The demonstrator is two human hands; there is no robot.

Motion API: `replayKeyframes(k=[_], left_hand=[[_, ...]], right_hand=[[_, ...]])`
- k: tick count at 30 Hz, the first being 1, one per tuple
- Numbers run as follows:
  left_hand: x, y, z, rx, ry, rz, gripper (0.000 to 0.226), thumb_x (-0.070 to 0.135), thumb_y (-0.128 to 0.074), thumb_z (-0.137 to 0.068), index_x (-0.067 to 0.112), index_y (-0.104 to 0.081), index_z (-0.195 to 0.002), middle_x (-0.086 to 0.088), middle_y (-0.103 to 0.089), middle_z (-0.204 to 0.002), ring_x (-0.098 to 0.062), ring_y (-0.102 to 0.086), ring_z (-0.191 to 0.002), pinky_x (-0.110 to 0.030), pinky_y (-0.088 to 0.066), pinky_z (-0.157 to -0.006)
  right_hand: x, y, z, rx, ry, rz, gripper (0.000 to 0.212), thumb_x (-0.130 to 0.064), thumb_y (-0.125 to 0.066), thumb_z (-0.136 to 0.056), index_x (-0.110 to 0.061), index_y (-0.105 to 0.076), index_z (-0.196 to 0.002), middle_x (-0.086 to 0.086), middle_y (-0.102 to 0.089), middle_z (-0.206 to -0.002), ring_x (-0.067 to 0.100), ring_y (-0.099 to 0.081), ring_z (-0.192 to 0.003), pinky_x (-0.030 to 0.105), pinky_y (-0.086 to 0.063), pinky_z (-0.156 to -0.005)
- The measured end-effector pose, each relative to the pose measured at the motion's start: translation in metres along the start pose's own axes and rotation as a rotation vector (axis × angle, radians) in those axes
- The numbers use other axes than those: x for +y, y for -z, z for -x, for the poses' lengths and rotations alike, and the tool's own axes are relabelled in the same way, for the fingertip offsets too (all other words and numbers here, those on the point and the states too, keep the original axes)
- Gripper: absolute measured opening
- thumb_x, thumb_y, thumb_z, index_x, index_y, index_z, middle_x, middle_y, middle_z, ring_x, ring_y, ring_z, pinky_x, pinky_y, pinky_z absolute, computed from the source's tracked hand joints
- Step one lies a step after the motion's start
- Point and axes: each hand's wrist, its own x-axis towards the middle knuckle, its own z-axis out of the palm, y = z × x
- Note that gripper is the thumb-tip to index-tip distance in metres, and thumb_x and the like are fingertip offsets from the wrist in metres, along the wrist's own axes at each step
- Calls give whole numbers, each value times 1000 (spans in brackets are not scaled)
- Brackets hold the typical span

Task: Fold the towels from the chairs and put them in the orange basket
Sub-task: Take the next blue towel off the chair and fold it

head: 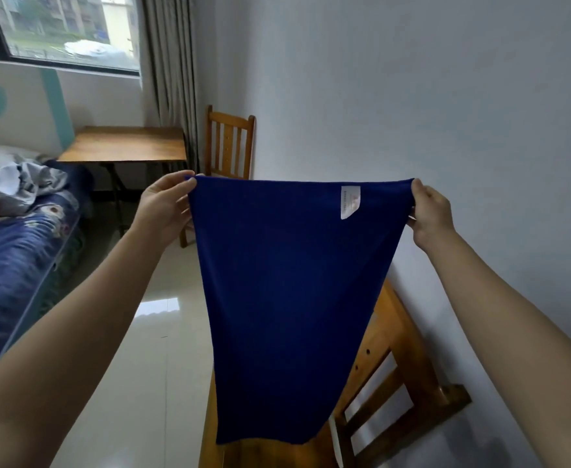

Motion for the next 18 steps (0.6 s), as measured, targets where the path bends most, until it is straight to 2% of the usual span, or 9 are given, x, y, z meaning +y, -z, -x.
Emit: replayKeyframes(k=[3, 8, 12, 18], left_hand=[[16, -8, -18, -8, -30, 45, 11, 9, -57, -88, 18, -63, -89, 3, -71, -85, -13, -67, -83, -27, -55, -71], [32, -7, -26, -19, -57, 80, 10, 9, -58, -87, 18, -61, -91, 3, -71, -84, -13, -66, -84, -28, -54, -78], [34, 0, -12, -39, -75, 91, 11, 8, -57, -87, 18, -62, -89, 4, -71, -81, -11, -66, -78, -25, -54, -72], [14, 20, 33, -13, -40, 38, 12, 8, -57, -87, 18, -63, -88, 3, -72, -82, -10, -65, -73, -21, -54, -62]], right_hand=[[-15, -10, -14, 7, 37, -10, 30, -29, -42, -99, -17, -51, -72, -3, -52, -77, 15, -47, -77, 33, -45, -77], [-23, -21, -17, 7, 77, -5, 30, -31, -40, -99, -19, -50, -74, -4, -50, -78, 13, -44, -76, 31, -42, -74], [-14, -19, -9, 4, 61, 6, 29, -31, -42, -99, -19, -50, -73, -4, -49, -76, 14, -43, -76, 32, -38, -73], [17, -6, 29, -21, -1, 75, 28, -31, -40, -99, -20, -52, -76, -3, -52, -78, 15, -47, -78, 29, -42, -73]])
